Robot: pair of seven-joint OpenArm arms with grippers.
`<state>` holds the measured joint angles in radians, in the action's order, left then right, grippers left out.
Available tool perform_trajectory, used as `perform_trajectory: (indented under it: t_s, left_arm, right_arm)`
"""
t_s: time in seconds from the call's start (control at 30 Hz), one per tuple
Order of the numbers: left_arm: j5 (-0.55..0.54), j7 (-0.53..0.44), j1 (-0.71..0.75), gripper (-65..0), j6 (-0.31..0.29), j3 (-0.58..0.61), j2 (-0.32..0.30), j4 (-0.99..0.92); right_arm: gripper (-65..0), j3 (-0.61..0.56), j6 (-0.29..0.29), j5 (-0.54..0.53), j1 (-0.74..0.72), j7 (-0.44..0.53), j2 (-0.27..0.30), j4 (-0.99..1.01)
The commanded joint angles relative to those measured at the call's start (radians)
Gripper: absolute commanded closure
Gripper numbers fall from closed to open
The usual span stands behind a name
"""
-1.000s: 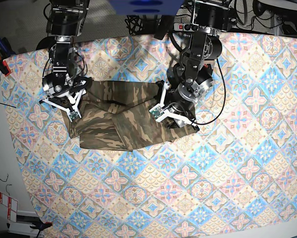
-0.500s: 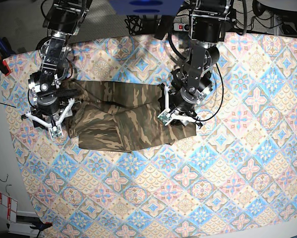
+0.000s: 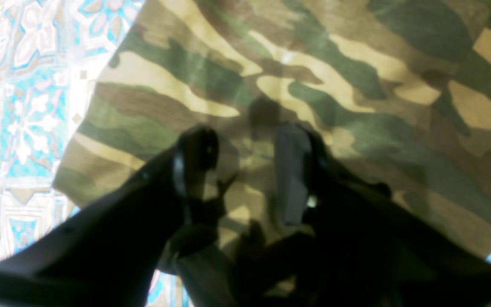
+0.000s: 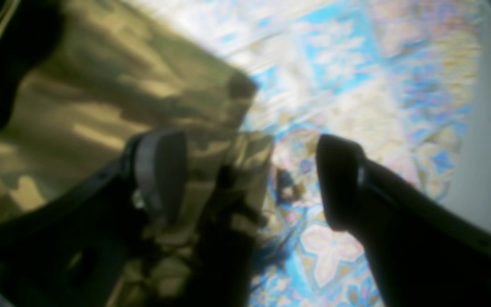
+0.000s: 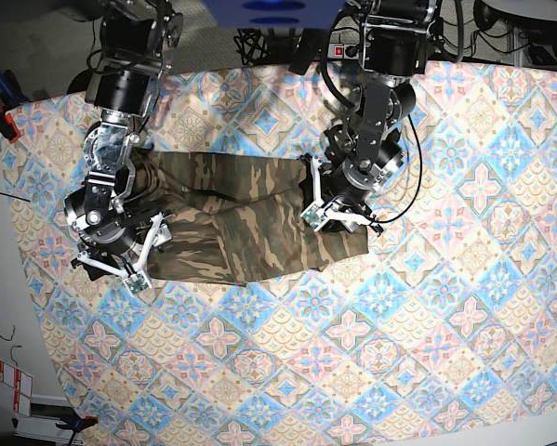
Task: Fold the T-shirt properly
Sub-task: 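Release the shirt with the right gripper and regrasp its other end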
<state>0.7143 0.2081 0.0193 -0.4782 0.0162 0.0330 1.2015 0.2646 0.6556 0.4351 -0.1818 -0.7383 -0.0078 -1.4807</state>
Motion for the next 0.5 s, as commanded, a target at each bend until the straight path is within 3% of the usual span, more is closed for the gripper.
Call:
perform_trajectory:
  t_s: [0.0, 0.2, 0.27, 0.33, 0.47]
  left_arm:
    - [0.077, 0.135, 0.021, -26.7, -0.029, -0.003, -0.012, -0.019]
    - [0.077, 0.135, 0.014, -26.7, -0.029, -0.002, -0.012, -0.021]
    - [0.077, 0.135, 0.014, -26.7, -0.029, 0.0, -0.012, -0.021]
    - [0.077, 0.135, 0.012, -26.7, -0.029, 0.001, -0.012, -0.021]
    - [0.077, 0.135, 0.011, -26.7, -0.03, 0.001, -0.009, -0.021]
  right_arm:
    - [-46.7, 0.037, -0.015, -0.003, -0.052, 0.024, 0.016, -0.015]
    - [-46.7, 0.289, -0.007, -0.005, -0.083, 0.015, -0.014, 0.015]
    - [-46.8, 0.364, 0.042, -0.014, -0.083, 0.013, -0.036, 0.013]
    - [-46.8, 0.453, 0.043, -0.068, -0.083, -0.019, -0.05, 0.01]
    - [-46.8, 0.585, 0.043, -0.241, -0.083, -0.178, -0.051, 0.01]
